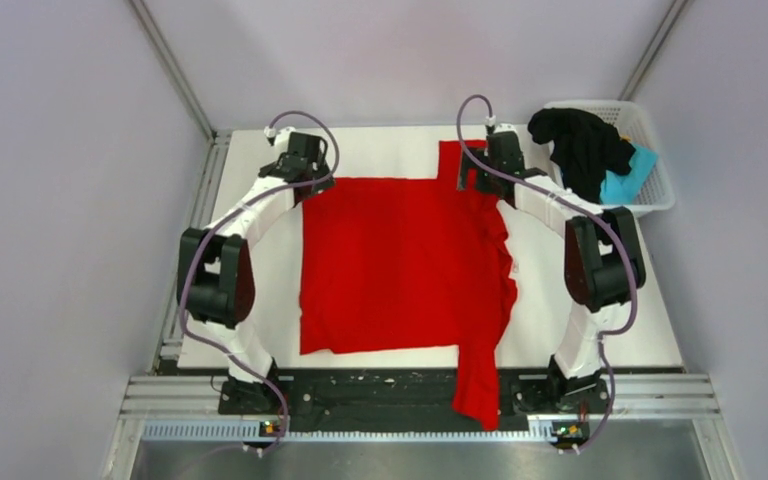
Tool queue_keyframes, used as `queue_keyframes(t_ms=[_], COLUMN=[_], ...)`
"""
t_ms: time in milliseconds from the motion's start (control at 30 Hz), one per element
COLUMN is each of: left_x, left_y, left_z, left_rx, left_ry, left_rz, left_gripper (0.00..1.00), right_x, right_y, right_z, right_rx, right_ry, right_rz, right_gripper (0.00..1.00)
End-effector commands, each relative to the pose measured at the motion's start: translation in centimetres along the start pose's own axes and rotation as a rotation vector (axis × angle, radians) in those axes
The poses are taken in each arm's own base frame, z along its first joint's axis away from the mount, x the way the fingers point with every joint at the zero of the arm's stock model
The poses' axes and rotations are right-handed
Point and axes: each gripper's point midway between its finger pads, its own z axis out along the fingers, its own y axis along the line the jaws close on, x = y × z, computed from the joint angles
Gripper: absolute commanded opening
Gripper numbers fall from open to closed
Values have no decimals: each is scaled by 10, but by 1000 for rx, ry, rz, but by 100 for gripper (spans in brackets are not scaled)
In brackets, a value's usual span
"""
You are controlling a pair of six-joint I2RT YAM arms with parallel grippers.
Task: Fold and stack the t-shirts
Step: Flatten out the tshirt
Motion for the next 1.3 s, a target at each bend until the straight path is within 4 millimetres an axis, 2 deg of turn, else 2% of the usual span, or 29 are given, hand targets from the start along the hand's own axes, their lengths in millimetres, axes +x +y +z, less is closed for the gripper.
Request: queue_keyframes(t_ms=[0,100,167,300,367,433,633,800,967,1100,1200,1267], left_x=[12,47,69,116,137,153,190,197,187,171,158,148], left_y=[-42,-67,-74,-86,-79,-67,-30,-8,2,6,-1,-10], left_z=[-51,-72,-80,-90,-82,-69,-39,-25,-17,-8,-7,-13], left_rx=[343,545,603,675,647,576,427,385,354,320,334,383], left_ry=[94,196,242,351,395,420,493,531,507,464,450,434], left_rz=[-87,-86,-92,-75,-72,-71,-101,-145,-150,-133,-128,-140], left_gripper=[99,99,99,99,99,99,99,99,99,99,99,99], right_x=[-21,-4,19,52,63,76,90,86,74,47,31,30], right_y=[28,47,60,61,54,38,-13,-41,-72,-64,-43,-28], right_z=[-45,-69,-80,-88,-85,-76,-50,-22,3,3,-13,-29], right_rx=[-167,-307,-400,-385,-342,-244,-6,3,50,-4,-100,-141], right_ry=[-73,-46,2,50,67,100,138,145,138,81,54,43], right_rz=[102,139,174,165,155,155,182,261,329,307,292,260], right_gripper=[99,99,99,99,99,99,99,99,99,99,98,98])
